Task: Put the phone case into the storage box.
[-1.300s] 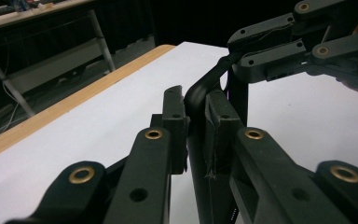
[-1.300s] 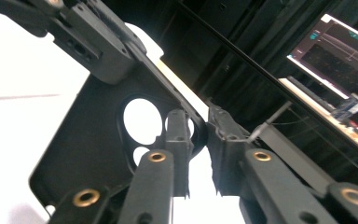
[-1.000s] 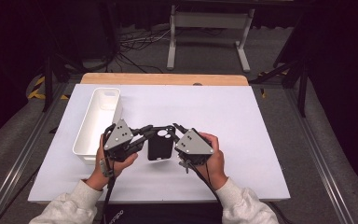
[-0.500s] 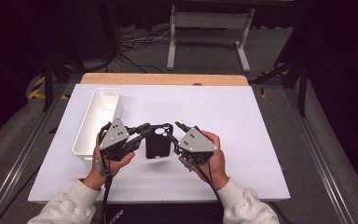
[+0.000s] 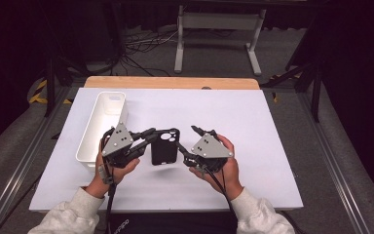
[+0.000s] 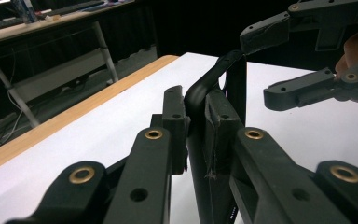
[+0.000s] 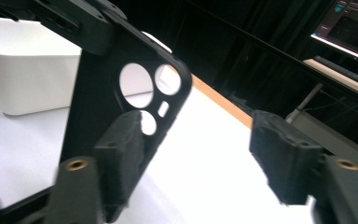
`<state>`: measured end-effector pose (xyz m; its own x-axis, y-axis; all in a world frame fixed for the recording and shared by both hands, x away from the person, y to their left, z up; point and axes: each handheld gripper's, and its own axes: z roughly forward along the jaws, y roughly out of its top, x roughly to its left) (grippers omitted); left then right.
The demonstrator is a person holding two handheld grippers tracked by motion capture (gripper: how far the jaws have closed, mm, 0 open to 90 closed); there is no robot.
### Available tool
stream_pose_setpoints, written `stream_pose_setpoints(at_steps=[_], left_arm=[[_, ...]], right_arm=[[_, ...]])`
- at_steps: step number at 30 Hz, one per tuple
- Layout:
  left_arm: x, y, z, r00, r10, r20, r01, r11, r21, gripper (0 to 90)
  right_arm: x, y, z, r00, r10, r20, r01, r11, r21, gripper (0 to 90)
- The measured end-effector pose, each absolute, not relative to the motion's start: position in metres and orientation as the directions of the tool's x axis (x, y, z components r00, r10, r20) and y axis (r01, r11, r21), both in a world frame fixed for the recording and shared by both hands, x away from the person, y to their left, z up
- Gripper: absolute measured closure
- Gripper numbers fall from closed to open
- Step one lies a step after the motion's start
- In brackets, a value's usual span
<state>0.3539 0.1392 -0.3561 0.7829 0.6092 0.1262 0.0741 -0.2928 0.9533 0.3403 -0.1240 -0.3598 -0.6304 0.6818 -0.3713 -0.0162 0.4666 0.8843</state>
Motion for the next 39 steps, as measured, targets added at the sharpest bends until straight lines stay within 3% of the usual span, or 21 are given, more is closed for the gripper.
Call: stream_pose_setpoints(at_steps=[10,39], left_arm=[[0.353,0.142,-0.354,0.778,0.616,0.124,0.070,-0.282,0.957,81.1],[0.351,0.145,-0.350,0.782,0.607,0.142,0.052,-0.290,0.956,81.1]], right_arm=[[0.338,-0.137,-0.367,-0.624,0.688,-0.371,-0.005,0.471,0.882,20.7],[0.323,-0.176,-0.388,-0.611,0.687,-0.393,-0.001,0.497,0.868,18.7]])
